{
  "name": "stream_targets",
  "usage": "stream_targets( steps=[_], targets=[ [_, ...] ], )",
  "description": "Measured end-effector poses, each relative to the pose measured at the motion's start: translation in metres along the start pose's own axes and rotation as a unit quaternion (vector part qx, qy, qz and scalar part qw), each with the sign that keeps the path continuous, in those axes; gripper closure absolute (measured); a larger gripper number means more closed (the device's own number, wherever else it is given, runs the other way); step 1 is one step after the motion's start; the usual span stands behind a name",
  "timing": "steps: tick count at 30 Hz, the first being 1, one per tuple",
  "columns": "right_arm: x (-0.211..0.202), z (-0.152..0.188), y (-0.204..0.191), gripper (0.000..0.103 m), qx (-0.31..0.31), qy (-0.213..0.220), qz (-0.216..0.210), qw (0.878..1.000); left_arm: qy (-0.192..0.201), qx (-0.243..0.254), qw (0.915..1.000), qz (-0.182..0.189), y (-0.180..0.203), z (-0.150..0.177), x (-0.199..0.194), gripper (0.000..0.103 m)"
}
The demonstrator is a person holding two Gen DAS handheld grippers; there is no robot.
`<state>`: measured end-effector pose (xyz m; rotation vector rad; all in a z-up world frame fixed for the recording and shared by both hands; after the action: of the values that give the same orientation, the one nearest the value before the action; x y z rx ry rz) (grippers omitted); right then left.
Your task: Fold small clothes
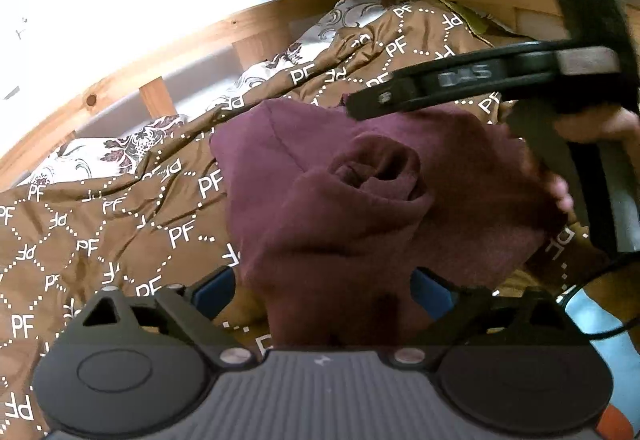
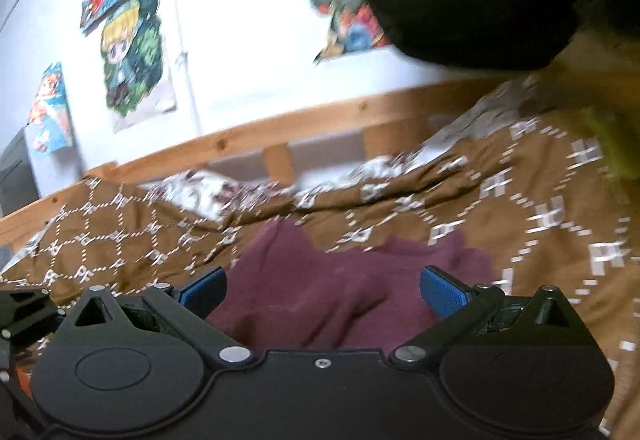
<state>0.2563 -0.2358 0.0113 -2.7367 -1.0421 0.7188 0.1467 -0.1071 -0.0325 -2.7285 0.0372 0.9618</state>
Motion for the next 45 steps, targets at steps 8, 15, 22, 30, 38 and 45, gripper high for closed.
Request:
stream_targets(
  steps=[8, 15, 22, 30, 38, 45],
  targets=[
    [0.04, 0.009, 0.002, 0.006, 0.023, -0.05, 0.001, 0.998, -0.023, 0.009, 0.9997, -0.006, 0.003, 0.002, 0.008, 0.034],
    [0.048, 0.019, 0.018, 0.03, 0.071, -0.075, -0.013, 0.995, -0.023, 0.015, 0.9995, -0.016, 0.004, 0.002, 0.009, 0.075],
    [0.041, 0.016, 0.013, 0.09, 0.055, -0.054, -0.02, 0.997, -0.003, 0.011, 0.9999, -0.004, 0.002, 0.002, -0.002, 0.084],
    [0.01, -0.014, 0.007, 0.093, -0.003, 0.016, -0.003, 1.0, 0.045, 0.014, 0.9984, 0.031, 0.014, -0.008, -0.021, 0.085],
    [-0.015, -0.026, 0.026, 0.093, -0.02, 0.039, 0.041, 0.998, 0.067, 0.043, 0.9952, 0.057, 0.046, -0.023, -0.023, 0.085],
    [-0.032, -0.019, 0.051, 0.093, -0.003, 0.018, 0.086, 0.996, 0.066, 0.065, 0.993, 0.073, 0.065, -0.02, -0.016, 0.085]
  ],
)
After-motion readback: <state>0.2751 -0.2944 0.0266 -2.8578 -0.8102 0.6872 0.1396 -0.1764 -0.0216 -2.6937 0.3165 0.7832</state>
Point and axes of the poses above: each gripper's, at about its wrist camera, not at the fingertips, and x roughly the way its jaws point, y to its right, z to its underside, the point moved 2 cm from there along x, roughly the way its jaws point, and after that the axes turned 4 degrees about y, right-handed, at the moved point
